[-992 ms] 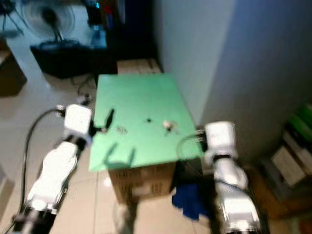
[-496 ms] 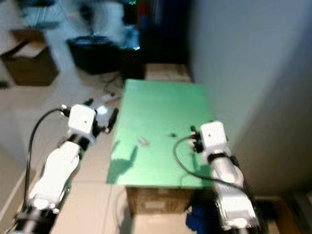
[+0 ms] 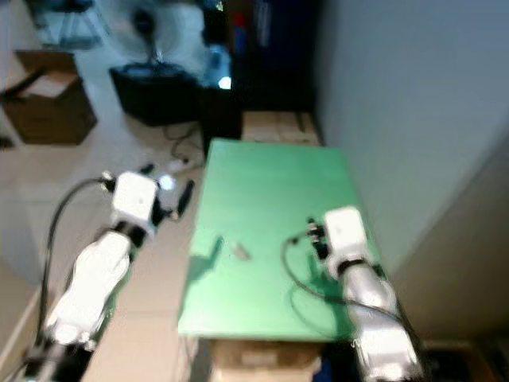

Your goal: Hang keys on a hook

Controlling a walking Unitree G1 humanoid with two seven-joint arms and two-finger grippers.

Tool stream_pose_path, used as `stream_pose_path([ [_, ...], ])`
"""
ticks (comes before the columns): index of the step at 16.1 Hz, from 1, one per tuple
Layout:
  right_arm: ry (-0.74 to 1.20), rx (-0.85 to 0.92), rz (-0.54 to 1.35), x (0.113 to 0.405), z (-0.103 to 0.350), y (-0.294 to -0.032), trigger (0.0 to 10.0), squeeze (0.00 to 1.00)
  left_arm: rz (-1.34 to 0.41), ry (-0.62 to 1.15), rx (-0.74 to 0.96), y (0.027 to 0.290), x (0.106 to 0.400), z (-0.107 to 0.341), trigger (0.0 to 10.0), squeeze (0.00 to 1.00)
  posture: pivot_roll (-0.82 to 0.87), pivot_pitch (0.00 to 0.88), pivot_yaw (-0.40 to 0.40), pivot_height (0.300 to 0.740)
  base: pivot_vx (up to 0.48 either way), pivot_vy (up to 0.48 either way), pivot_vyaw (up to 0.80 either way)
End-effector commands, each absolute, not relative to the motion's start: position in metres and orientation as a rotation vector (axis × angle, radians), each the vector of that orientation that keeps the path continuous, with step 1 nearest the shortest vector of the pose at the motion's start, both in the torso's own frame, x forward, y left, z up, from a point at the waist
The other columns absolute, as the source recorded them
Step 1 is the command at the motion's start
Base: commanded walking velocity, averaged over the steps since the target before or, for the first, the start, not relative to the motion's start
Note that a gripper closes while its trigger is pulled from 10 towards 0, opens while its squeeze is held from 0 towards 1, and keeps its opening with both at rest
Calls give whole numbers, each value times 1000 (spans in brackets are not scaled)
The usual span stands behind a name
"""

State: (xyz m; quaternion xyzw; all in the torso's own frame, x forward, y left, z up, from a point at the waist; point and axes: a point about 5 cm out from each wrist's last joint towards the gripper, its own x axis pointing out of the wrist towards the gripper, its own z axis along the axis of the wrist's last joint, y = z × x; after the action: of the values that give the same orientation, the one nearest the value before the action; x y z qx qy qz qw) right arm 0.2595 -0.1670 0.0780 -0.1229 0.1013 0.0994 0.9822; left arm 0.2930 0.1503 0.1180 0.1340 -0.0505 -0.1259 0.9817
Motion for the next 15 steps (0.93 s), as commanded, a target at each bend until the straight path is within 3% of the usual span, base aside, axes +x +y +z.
stream_pose_path([
  [1,213,-253,220,259,79,-169,10000,0,-261,-119,267,147,295,123,10000,0,-104,23,-5,740,364,0,0],
  [5,232,-247,239,256,77,-168,10000,0,-260,-101,257,145,295,122,10000,0,-103,30,-7,740,343,0,0],
  [11,316,-130,310,255,71,-161,10000,0,-278,-34,297,150,290,113,10000,0,-92,50,-14,740,0,0,0],
  [12,368,-94,335,258,65,-158,10000,1000,-290,-13,306,149,289,110,10000,0,-91,53,-13,740,0,0,0],
  [15,484,-117,376,266,49,-154,10000,1000,-316,9,324,149,284,108,10000,0,-69,85,-14,740,0,0,0],
])
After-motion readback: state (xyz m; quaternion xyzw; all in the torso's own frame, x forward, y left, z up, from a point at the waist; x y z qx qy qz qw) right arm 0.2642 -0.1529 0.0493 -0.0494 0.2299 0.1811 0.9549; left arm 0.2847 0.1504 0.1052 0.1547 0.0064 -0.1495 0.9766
